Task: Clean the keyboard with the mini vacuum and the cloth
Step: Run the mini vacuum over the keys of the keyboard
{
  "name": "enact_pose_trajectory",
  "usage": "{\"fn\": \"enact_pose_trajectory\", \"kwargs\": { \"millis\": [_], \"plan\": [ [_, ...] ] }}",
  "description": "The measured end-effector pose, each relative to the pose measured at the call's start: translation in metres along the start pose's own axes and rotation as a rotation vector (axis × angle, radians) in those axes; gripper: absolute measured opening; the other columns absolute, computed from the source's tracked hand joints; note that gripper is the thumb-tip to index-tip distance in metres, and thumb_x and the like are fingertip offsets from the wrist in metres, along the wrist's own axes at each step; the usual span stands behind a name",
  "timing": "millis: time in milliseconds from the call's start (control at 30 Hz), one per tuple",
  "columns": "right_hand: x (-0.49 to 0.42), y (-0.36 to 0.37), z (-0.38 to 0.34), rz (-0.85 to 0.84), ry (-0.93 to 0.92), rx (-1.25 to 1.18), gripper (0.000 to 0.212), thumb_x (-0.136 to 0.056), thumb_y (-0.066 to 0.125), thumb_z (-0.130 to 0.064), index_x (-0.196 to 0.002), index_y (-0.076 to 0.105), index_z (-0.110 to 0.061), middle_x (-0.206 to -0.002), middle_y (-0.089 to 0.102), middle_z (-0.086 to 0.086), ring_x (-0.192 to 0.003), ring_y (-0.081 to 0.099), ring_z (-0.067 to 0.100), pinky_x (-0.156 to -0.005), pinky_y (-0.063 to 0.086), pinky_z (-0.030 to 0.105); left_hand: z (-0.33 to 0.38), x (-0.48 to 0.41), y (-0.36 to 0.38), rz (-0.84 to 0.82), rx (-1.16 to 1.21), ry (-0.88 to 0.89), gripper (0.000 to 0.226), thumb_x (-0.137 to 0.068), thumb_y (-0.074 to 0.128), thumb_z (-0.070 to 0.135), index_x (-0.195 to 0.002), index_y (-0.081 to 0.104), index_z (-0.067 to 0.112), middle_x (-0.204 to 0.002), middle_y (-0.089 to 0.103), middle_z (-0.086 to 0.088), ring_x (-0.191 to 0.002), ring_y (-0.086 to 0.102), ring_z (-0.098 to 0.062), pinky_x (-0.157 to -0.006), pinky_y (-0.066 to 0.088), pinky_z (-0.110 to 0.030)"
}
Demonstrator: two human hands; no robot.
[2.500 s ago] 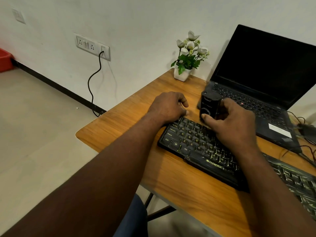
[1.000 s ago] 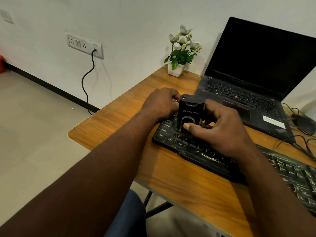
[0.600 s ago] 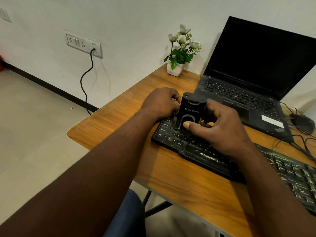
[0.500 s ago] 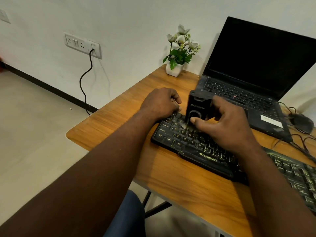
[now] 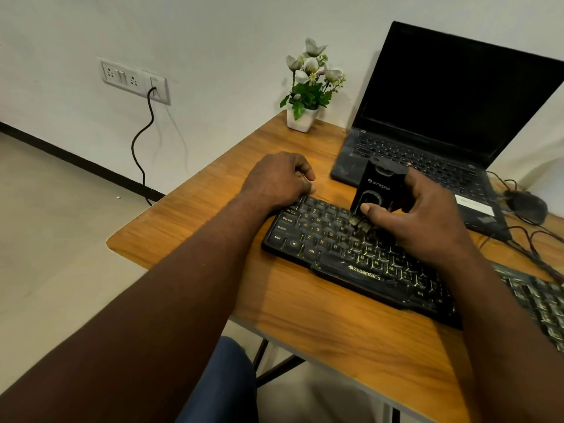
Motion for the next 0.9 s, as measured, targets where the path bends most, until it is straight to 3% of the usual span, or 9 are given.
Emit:
{"fn": "enact_pose_trajectory", "kwargs": {
  "millis": [100, 200, 333, 400, 500, 700, 767, 833, 900],
  "plan": [
    [0.011, -0.008, -0.002, -0.082, -0.048, -0.143, 0.051, -0.075, 0.086, -0.030, -0.119, 0.061, -0.039, -0.104, 0.074, -0.011, -0.094, 0.071, 0.009, -0.074, 0.061, 0.025, 0.000, 0.000, -0.001, 0.002, -0.009, 0.013, 0.016, -0.080, 0.085, 0.032, -0.089, 0.073, 0.034, -0.087, 0.069, 0.012, -0.087, 0.065, -0.009, -0.083, 0.057, -0.038],
    [0.021, -0.014, -0.002, -0.223, -0.073, -0.234, 0.049, -0.072, 0.083, -0.029, -0.114, 0.060, -0.041, -0.105, 0.072, -0.025, -0.098, 0.070, -0.001, -0.079, 0.055, 0.012, -0.001, 0.000, 0.000, 0.003, -0.007, 0.015, 0.016, -0.079, 0.085, 0.032, -0.089, 0.073, 0.034, -0.087, 0.069, 0.012, -0.087, 0.065, -0.009, -0.082, 0.056, -0.037],
    [0.013, -0.025, 0.014, -0.030, -0.092, 0.093, 0.054, -0.077, 0.082, -0.033, -0.125, 0.056, -0.037, -0.103, 0.065, -0.025, -0.097, 0.061, -0.014, -0.079, 0.048, 0.008, 0.001, 0.000, -0.001, 0.000, -0.012, 0.010, 0.015, -0.080, 0.085, 0.032, -0.090, 0.073, 0.033, -0.086, 0.070, 0.013, -0.086, 0.065, -0.008, -0.080, 0.055, -0.033],
    [0.013, -0.028, 0.018, 0.044, -0.089, 0.067, 0.055, -0.080, 0.082, -0.029, -0.128, 0.056, -0.035, -0.102, 0.063, -0.025, -0.091, 0.060, -0.016, -0.073, 0.049, 0.007, 0.001, 0.000, -0.001, -0.005, -0.010, 0.013, 0.015, -0.080, 0.085, 0.032, -0.091, 0.073, 0.032, -0.084, 0.070, 0.012, -0.084, 0.066, -0.007, -0.077, 0.054, -0.031],
    [0.020, -0.026, 0.019, -0.005, -0.096, -0.141, 0.052, -0.082, 0.083, -0.023, -0.125, 0.059, -0.039, -0.101, 0.070, -0.020, -0.089, 0.066, -0.002, -0.071, 0.055, 0.017, 0.003, 0.003, -0.002, 0.001, -0.025, 0.021, 0.015, -0.082, 0.084, 0.032, -0.092, 0.074, 0.031, -0.084, 0.070, 0.011, -0.084, 0.066, -0.008, -0.076, 0.053, -0.030],
    [0.021, -0.025, 0.016, -0.139, -0.209, -0.152, 0.048, -0.081, 0.085, -0.019, -0.117, 0.061, -0.040, -0.111, 0.068, -0.023, -0.105, 0.067, 0.000, -0.083, 0.055, 0.017, 0.019, 0.023, -0.012, 0.169, 0.083, 0.191, 0.015, -0.088, 0.075, 0.042, -0.088, 0.075, 0.027, -0.083, 0.070, 0.010, -0.079, 0.063, -0.006, -0.071, 0.050, -0.030],
    [0.022, -0.028, 0.017, -0.131, -0.234, -0.127, 0.043, -0.081, 0.085, -0.019, -0.114, 0.064, -0.037, -0.108, 0.069, -0.018, -0.104, 0.068, 0.007, -0.085, 0.058, 0.026, 0.024, 0.034, -0.011, 0.094, 0.153, 0.255, 0.016, -0.090, 0.075, 0.041, -0.086, 0.076, 0.025, -0.082, 0.072, 0.009, -0.075, 0.063, -0.002, -0.066, 0.048, -0.021],
    [0.021, -0.024, 0.015, -0.135, -0.280, -0.087, 0.035, -0.080, 0.086, -0.022, -0.107, 0.065, -0.031, -0.100, 0.069, -0.014, -0.097, 0.068, 0.012, -0.081, 0.058, 0.032, 0.026, 0.038, -0.006, -0.042, 0.046, 0.307, 0.014, -0.089, 0.076, 0.039, -0.087, 0.078, 0.026, -0.082, 0.072, 0.013, -0.078, 0.062, 0.005, -0.062, 0.040, -0.010],
    [0.021, -0.011, 0.010, -0.160, -0.360, -0.032, 0.030, -0.079, 0.085, -0.027, -0.100, 0.065, -0.020, -0.095, 0.067, -0.010, -0.087, 0.066, 0.013, -0.072, 0.057, 0.034, 0.024, 0.035, -0.003, -0.099, -0.040, 0.336, 0.010, -0.089, 0.077, 0.038, -0.088, 0.080, 0.029, -0.084, 0.071, 0.019, -0.083, 0.060, 0.009, -0.064, 0.037, -0.011]
  ]
}}
Point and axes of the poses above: each hand's wrist, its own x-axis away from the middle knuckle, its own y-axis out of the palm, z = x × y, the point moved 1 cm from there along -x, towards the middle knuckle
